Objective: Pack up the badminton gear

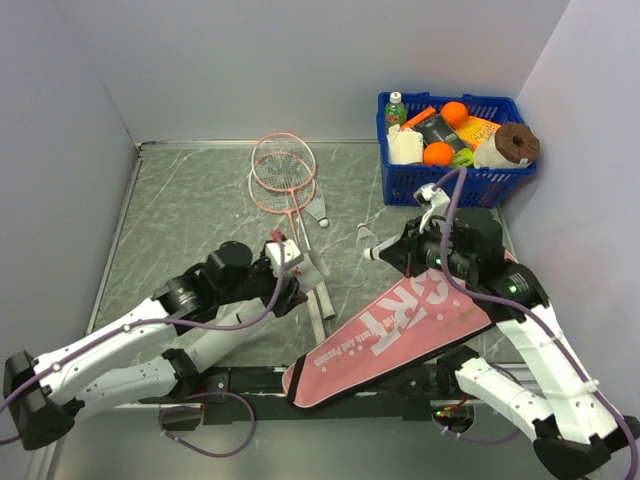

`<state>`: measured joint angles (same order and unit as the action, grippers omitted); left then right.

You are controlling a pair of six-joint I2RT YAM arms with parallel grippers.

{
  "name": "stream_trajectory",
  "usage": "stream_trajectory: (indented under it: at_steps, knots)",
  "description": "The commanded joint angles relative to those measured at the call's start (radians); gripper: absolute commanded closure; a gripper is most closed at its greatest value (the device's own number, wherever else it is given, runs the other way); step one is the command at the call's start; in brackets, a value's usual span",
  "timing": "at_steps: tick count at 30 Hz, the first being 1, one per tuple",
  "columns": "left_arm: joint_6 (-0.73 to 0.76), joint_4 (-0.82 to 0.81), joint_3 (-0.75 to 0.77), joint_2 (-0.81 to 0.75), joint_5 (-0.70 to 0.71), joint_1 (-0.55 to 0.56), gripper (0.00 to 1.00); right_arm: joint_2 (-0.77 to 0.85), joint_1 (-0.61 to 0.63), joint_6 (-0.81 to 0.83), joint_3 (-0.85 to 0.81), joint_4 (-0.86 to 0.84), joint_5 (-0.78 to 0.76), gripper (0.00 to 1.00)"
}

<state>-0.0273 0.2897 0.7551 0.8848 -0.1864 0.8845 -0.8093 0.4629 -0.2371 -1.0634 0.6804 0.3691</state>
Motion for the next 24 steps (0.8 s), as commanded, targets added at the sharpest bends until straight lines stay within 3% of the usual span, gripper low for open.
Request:
stream_trajectory:
  at_steps: [1,10,24]
  knots:
    - [0.01,0.065,0.084,0.078,0.017,0.065,0.99,0.032,0.013,0.036,-0.056,0.081,0.109,1.0]
    - [0.063,0.022,0.073,0.108,0.051,0.169,0.99,0.002,0.065,0.002,-0.004,-0.027,0.228,1.0]
    - [0.067,-0.026,0.049,0.089,0.087,0.211,0.99,-0.057,0.241,-0.05,0.091,-0.133,0.195,1.0]
